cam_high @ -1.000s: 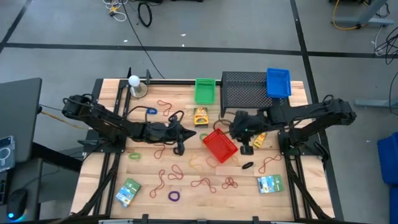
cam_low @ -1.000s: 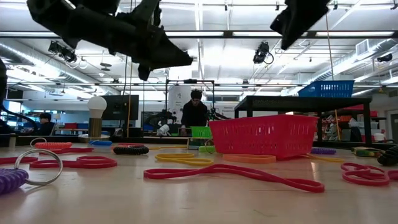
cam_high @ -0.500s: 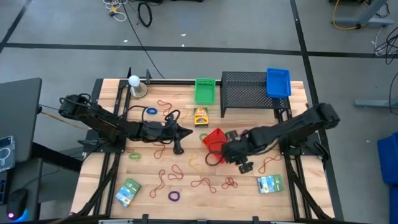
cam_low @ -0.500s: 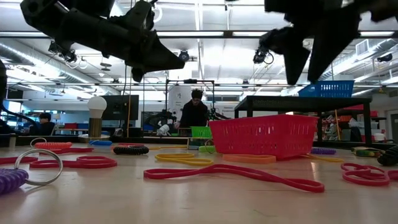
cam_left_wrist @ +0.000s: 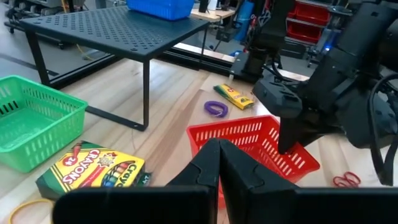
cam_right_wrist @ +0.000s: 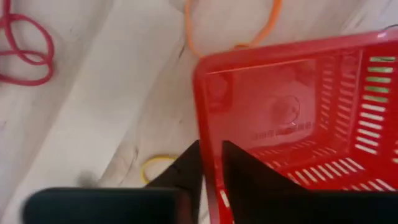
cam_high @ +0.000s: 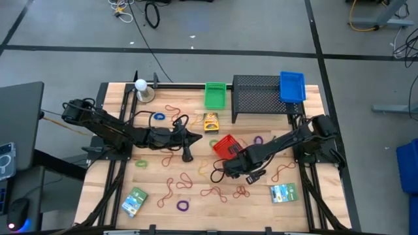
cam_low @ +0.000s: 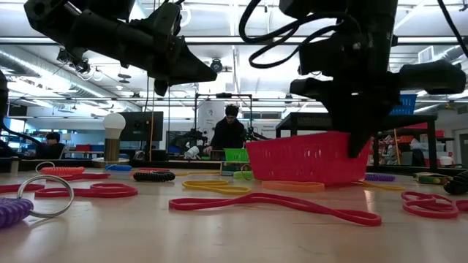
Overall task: Pick & Place Office Desk Supplies
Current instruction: Put the red bin on the shelf
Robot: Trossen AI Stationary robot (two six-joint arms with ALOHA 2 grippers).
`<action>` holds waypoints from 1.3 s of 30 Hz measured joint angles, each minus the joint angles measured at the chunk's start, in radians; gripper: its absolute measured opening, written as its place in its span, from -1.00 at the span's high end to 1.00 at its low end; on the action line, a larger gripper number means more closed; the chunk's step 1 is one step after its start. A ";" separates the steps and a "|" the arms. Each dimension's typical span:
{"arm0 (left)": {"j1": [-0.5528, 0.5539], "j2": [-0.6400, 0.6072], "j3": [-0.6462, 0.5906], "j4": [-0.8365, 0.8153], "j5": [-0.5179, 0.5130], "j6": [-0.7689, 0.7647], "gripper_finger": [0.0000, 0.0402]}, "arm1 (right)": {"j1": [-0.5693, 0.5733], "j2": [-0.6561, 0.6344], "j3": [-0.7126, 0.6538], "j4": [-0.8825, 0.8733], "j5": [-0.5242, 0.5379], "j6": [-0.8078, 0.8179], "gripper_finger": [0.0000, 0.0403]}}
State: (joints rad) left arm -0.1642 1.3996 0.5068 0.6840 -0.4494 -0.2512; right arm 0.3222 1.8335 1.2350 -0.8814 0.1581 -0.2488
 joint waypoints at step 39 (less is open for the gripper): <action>0.002 0.001 0.000 -0.009 -0.052 -0.038 0.95 | -0.692 -0.271 0.500 -0.630 0.051 -0.064 0.95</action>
State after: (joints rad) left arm -0.1621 1.4006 0.5068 0.6749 -0.5011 -0.2892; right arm -0.3703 1.5623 1.7346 -1.5112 0.2096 -0.3132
